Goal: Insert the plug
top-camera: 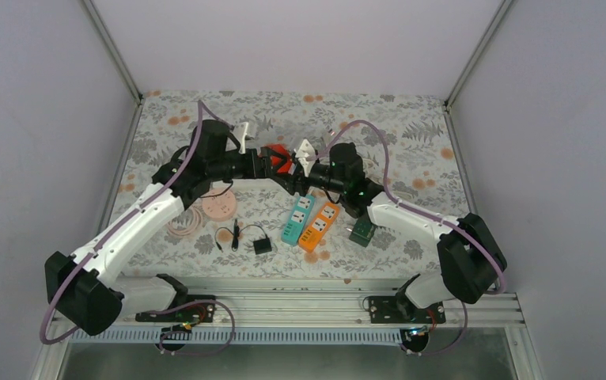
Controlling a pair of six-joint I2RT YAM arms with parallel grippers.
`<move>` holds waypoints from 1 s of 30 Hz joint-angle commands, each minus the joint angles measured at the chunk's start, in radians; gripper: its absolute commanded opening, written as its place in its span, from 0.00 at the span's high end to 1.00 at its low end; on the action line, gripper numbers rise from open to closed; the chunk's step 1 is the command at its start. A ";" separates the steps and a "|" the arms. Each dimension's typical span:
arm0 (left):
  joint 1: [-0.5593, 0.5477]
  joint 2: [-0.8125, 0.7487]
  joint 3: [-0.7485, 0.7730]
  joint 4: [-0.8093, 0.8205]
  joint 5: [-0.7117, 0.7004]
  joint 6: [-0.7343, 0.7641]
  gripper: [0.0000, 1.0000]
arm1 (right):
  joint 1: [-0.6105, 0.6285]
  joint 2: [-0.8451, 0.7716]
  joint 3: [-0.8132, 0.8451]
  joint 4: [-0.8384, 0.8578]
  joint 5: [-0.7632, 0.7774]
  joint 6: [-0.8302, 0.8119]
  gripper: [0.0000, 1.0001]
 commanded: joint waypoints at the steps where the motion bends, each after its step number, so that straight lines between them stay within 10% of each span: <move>1: 0.014 0.025 0.027 -0.017 0.054 0.032 0.20 | 0.001 -0.024 -0.003 0.000 -0.009 -0.112 0.46; 8: 0.014 0.081 0.032 -0.027 0.090 0.059 0.40 | 0.001 -0.020 -0.018 0.009 -0.011 -0.106 0.43; 11: 0.015 0.089 0.036 -0.030 0.046 0.069 0.50 | 0.001 -0.025 -0.005 -0.029 0.005 -0.056 0.23; 20: 0.041 0.141 0.111 -0.138 -0.537 0.132 0.50 | -0.002 -0.103 -0.072 -0.057 0.173 0.164 0.02; 30: 0.120 0.207 0.109 -0.119 -0.570 0.287 0.50 | -0.019 -0.343 -0.203 -0.169 0.621 0.440 0.00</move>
